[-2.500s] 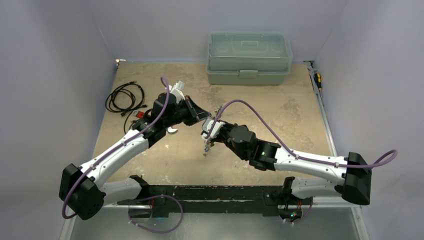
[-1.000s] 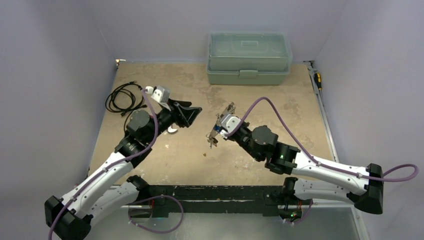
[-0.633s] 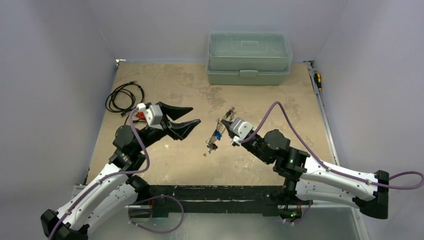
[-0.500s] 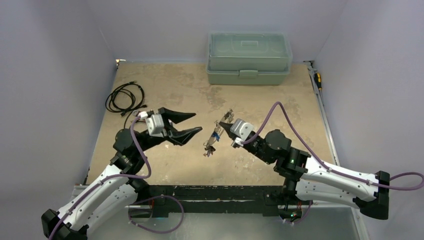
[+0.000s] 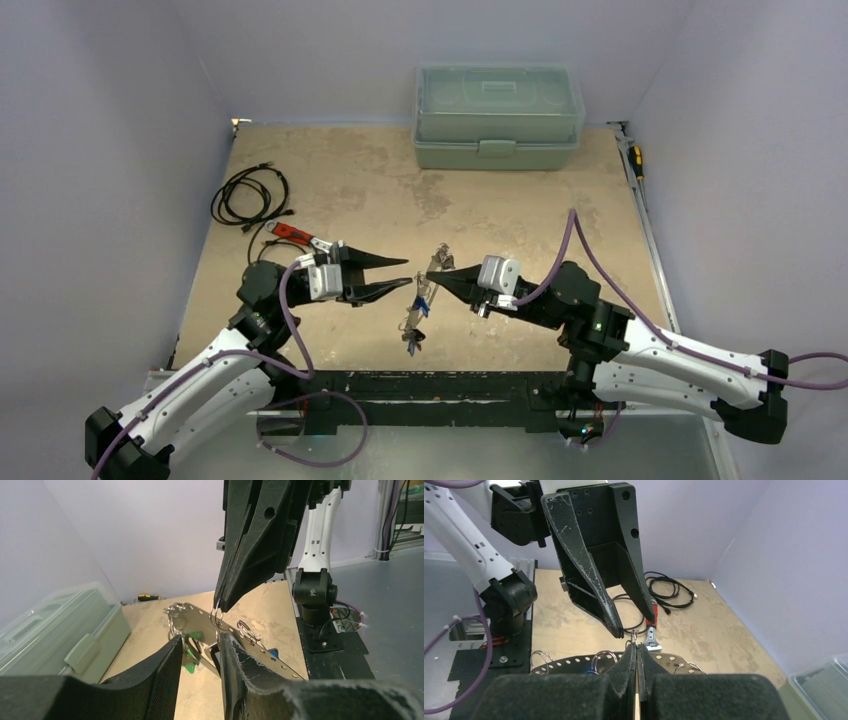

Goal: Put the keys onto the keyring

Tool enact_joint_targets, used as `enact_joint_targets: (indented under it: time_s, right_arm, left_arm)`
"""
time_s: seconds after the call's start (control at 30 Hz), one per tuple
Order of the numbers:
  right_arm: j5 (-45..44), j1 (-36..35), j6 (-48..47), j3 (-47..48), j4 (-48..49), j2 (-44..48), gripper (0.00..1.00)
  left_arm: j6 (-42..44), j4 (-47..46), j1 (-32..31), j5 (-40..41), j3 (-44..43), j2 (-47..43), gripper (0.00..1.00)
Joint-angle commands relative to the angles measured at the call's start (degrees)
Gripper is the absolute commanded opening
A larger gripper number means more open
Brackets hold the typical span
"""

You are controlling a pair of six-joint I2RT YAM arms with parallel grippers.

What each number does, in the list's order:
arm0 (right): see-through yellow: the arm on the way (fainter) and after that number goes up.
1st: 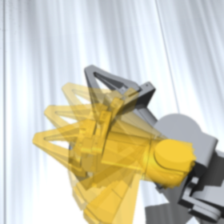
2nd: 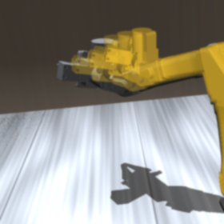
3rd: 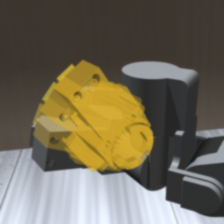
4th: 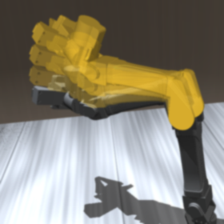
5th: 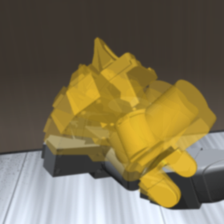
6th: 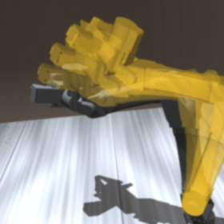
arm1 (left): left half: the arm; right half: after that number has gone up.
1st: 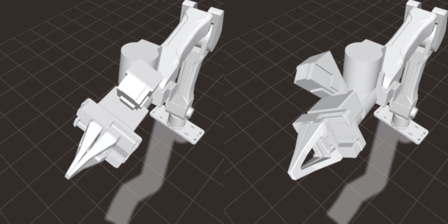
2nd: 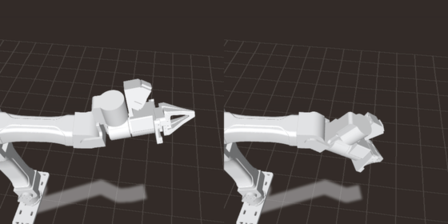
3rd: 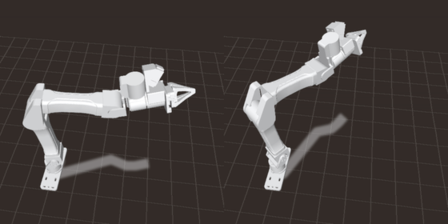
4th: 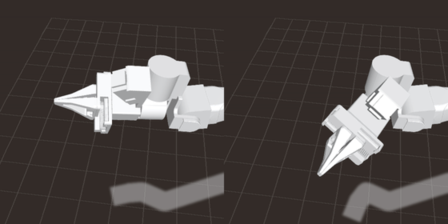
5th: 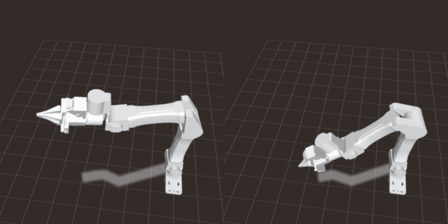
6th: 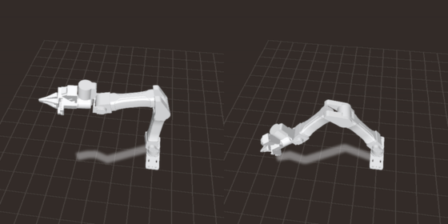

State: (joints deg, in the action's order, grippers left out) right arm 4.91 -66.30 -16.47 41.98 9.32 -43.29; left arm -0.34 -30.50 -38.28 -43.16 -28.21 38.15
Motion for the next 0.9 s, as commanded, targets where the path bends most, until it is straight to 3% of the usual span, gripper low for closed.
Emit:
enact_joint_targets:
  time_s: [0.0, 0.87]
  right_arm:
    - [3.6, 0.3, 1.3, 3.0, 2.8, 0.1, 0.0]
    - [5.6, 0.2, 1.4, 4.0, 3.8, -0.6, 0.0]
  left_arm:
    - [2.2, -3.6, -0.9, -2.9, 0.4, 0.3, 0.32]
    - [2.6, -2.0, -2.8, -4.8, 0.0, 2.2, 0.27]
